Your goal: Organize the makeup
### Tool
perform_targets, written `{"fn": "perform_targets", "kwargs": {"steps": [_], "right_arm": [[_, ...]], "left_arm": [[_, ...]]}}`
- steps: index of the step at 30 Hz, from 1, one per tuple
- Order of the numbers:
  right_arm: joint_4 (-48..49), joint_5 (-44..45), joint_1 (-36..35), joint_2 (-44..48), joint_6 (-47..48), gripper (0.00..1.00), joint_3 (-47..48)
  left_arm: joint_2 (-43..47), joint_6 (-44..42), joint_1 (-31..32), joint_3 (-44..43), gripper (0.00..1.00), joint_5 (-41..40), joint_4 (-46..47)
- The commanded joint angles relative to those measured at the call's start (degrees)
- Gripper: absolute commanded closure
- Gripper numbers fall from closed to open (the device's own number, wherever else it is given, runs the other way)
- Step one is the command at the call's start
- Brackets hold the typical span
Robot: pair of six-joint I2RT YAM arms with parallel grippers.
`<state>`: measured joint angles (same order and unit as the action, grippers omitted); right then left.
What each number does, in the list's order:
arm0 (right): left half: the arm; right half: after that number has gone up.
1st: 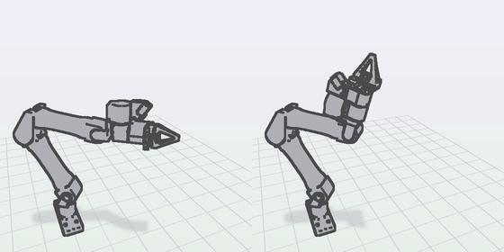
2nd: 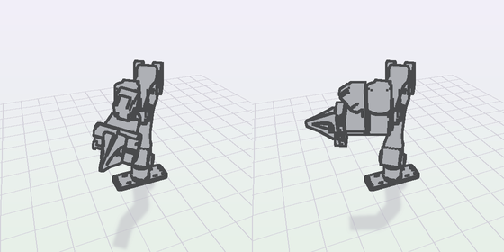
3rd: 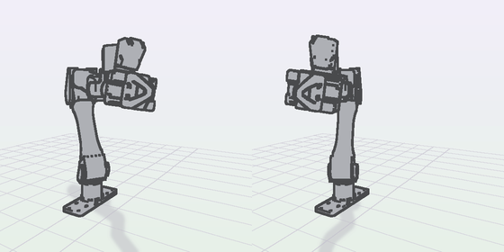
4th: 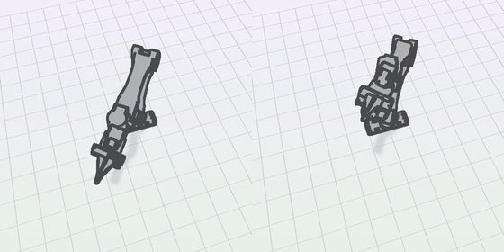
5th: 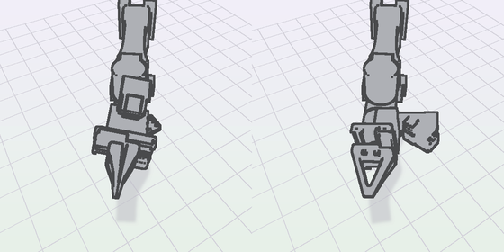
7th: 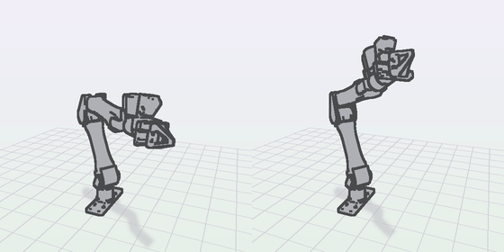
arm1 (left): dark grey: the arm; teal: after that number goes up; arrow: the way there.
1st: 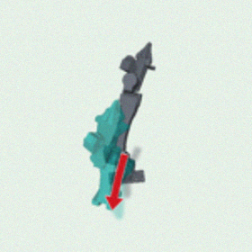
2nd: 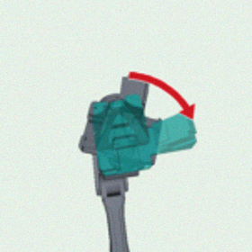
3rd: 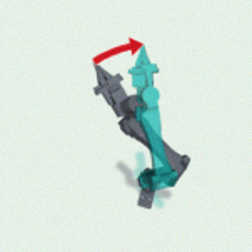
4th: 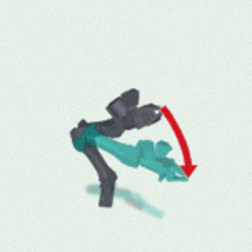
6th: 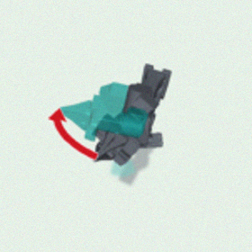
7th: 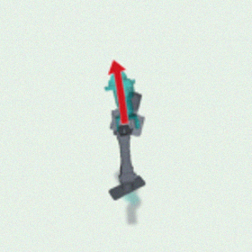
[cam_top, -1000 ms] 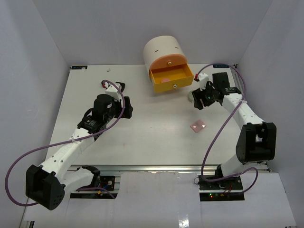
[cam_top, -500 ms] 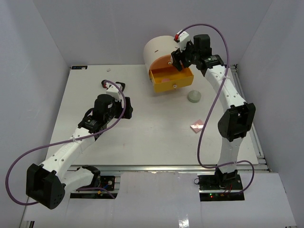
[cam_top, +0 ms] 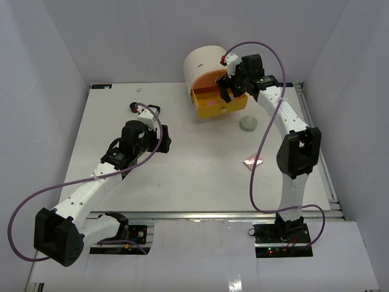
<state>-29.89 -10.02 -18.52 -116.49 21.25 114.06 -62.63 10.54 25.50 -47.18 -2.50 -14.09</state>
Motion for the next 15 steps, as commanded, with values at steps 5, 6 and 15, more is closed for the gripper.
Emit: {"fn": "perform_targets", "kwargs": {"steps": [5, 6, 15], "right_arm": [[2.62, -4.05, 1.42, 18.16, -1.76, 0.10, -16.39], [3.33, -4.65, 2.05, 20.34, -2.07, 0.10, -21.05], [0.67, -6.11, 7.68, 28.25, 0.44, 0.10, -43.78]], "left_arm": [[0.94, -0.58, 0.08, 0.41, 0.02, 1.70, 1.15], [0.98, -0.50, 0.08, 0.37, 0.02, 1.66, 1.11], [0.99, -0.26, 0.08, 0.24, 0.02, 2.27, 1.05]]}}
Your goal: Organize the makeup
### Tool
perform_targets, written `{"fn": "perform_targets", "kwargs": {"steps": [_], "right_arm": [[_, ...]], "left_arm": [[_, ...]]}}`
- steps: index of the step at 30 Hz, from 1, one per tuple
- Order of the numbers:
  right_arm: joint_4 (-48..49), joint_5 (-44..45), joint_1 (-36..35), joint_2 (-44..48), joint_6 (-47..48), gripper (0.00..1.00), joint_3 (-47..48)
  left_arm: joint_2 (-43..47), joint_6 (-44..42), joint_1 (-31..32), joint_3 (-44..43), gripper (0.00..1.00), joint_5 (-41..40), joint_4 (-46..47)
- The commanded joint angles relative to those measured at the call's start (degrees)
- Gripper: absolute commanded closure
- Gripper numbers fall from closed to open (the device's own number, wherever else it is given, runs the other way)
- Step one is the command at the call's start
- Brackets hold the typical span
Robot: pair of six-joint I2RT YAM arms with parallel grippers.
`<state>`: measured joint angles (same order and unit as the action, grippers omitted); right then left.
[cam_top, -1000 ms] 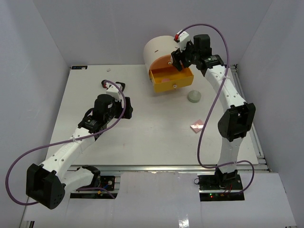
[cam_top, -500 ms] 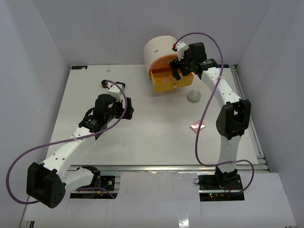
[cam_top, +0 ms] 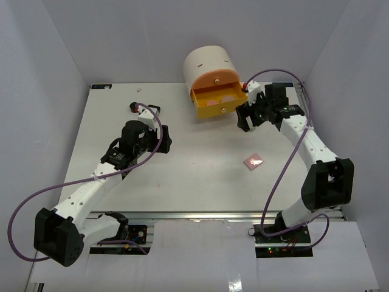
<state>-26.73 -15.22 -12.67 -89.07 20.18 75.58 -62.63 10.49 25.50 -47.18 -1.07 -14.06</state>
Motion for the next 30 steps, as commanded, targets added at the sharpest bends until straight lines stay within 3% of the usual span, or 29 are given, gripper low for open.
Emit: {"fn": "perform_targets", "kwargs": {"steps": [1, 13, 21, 30], "right_arm": [[-3.54, -0.38, 1.80, 0.87, 1.64, 0.10, -6.90], [-3.42, 12.71, -1.13, 3.95, -0.92, 0.10, -22.93], [0.57, 16.84, -2.00, 1.57, -1.63, 0.10, -24.76], [1.32, 15.75, -2.62, -1.27, -1.85, 0.10, -23.50]], "left_arm": [[1.04, -0.19, 0.08, 0.24, 0.02, 0.85, 1.03], [1.02, -0.04, 0.08, 0.24, 0.02, 0.98, 1.01], [1.02, -0.04, 0.08, 0.33, 0.02, 0.98, 1.06], [0.93, -0.04, 0.08, 0.33, 0.02, 0.98, 1.01]]}}
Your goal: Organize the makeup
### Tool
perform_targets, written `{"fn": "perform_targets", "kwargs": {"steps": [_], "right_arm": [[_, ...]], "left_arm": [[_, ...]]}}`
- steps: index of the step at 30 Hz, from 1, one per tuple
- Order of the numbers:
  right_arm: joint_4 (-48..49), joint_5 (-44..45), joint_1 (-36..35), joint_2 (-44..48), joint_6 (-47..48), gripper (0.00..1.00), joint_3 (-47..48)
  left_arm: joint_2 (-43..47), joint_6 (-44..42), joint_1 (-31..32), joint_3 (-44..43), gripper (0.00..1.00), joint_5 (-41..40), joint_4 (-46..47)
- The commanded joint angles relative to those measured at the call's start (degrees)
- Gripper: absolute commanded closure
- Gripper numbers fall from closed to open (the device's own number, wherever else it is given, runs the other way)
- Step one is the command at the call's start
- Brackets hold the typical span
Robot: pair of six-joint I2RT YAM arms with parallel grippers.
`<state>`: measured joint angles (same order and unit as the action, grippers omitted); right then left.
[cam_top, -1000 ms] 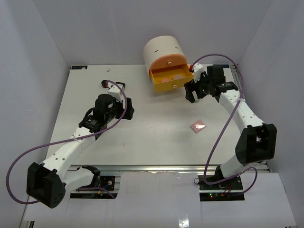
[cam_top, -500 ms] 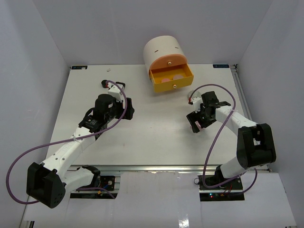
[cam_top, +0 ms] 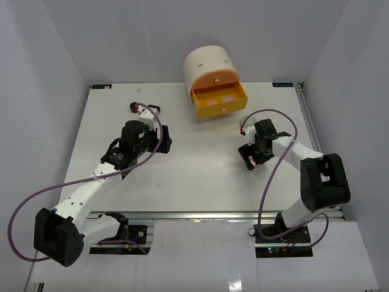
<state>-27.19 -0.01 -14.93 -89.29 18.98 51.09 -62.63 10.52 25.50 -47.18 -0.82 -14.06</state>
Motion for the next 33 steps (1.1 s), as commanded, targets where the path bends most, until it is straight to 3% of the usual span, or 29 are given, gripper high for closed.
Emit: {"fn": "perform_targets", "kwargs": {"steps": [1, 8, 13, 20, 23, 28, 33], "right_arm": [[2.00, 0.54, -0.37, -1.37, -0.67, 0.10, 1.04], [3.37, -1.49, -0.37, -2.72, 0.79, 0.07, 1.56], [3.06, -3.84, -0.39, -1.62, 2.55, 0.50, 2.35], [-2.25, -14.41, -1.52, 2.71, 8.34, 0.79, 15.20], [-2.45, -15.37, -3.43, 1.88, 7.03, 0.79, 25.02], [-3.01, -14.31, -5.76, -7.88, 1.85, 0.76, 42.06], [-3.41, -10.22, -6.78, -18.94, -2.72, 0.64, 57.33]], "left_arm": [[0.93, -0.07, 0.08, 0.33, 0.02, 0.73, 1.06], [0.93, -0.07, 0.08, 0.33, 0.02, 0.73, 0.97], [0.93, -0.07, 0.08, 0.33, 0.02, 0.73, 0.99], [0.49, -0.07, 0.08, 0.42, 0.02, 0.73, 1.05], [0.22, -0.07, 0.08, 0.51, 0.02, 0.45, 0.97], [-0.25, -0.21, 0.08, 0.57, 0.02, -0.22, 1.03], [-0.47, -0.32, 0.08, 0.60, 0.02, -1.04, 0.80]]}}
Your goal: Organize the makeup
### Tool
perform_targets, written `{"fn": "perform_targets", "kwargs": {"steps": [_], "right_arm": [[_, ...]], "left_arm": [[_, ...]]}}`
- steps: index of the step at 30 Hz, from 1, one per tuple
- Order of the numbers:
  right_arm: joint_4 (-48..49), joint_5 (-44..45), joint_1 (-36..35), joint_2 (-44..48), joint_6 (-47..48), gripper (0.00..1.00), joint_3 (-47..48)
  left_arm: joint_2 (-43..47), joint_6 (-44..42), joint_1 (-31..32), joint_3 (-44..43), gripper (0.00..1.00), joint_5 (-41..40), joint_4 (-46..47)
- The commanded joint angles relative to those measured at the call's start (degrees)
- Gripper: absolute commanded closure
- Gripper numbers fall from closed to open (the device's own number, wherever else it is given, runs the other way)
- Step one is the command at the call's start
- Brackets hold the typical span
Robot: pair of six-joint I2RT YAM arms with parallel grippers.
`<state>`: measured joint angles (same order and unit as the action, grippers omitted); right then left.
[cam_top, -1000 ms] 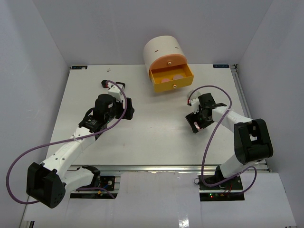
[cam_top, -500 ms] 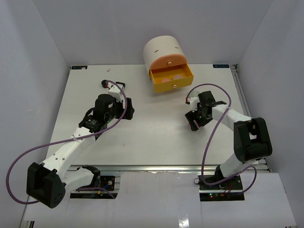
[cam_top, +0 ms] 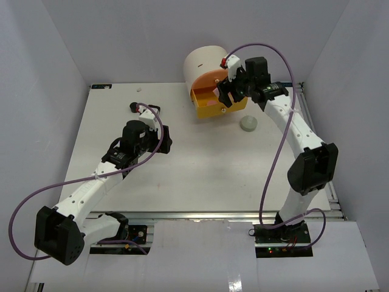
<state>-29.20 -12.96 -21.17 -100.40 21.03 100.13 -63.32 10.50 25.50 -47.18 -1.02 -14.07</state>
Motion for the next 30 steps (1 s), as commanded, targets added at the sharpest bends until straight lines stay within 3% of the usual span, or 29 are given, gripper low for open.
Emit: {"fn": "perform_targets", "kwargs": {"steps": [1, 6, 7, 8, 10, 17, 21, 25, 27, 30], "right_arm": [[-1.51, 3.20, -0.54, -9.64, -5.39, 0.61, 10.78], [-1.58, 5.40, -0.63, -15.50, -6.82, 0.31, 17.90], [-1.56, 5.76, -0.63, -16.04, -6.87, 0.22, 18.39], [-1.56, 5.83, -0.63, -16.50, -6.85, 0.02, 18.70], [-1.56, 5.78, -0.60, -16.46, -6.53, 0.10, 18.76], [-1.56, 4.57, -0.60, -11.73, -7.34, 0.10, 15.58], [-0.46, 1.10, -0.29, -2.94, -5.21, 0.10, 5.89], [4.96, -17.91, 3.78, 10.20, -3.27, 0.10, -13.24], [7.40, -29.77, 6.86, 17.46, -1.46, 0.10, -21.76], [14.53, -40.71, 10.88, 26.02, 1.23, 0.10, -34.56]], "left_arm": [[0.22, -0.24, 0.08, 0.66, 0.02, -0.95, 0.86], [-0.05, -0.39, 0.08, 0.60, 0.02, -1.38, 0.82], [-0.05, -0.41, 0.08, 0.60, 0.02, -1.44, 0.81], [-0.05, -0.48, 0.08, 0.60, 0.02, -1.44, 0.88], [-0.07, -0.46, 0.08, 0.60, 0.02, -1.36, 0.86], [-0.34, -0.48, 0.08, 0.68, 0.02, -1.62, 0.88], [-1.08, 0.03, -0.26, 0.72, 0.02, -2.43, 0.88], [-5.06, 1.75, -4.35, -0.51, 0.02, -0.80, 0.55], [-11.73, 3.59, -9.80, -4.92, 0.02, 1.22, -0.49], [-19.85, 4.51, -12.94, -12.77, 0.02, 3.89, -1.11]]}}
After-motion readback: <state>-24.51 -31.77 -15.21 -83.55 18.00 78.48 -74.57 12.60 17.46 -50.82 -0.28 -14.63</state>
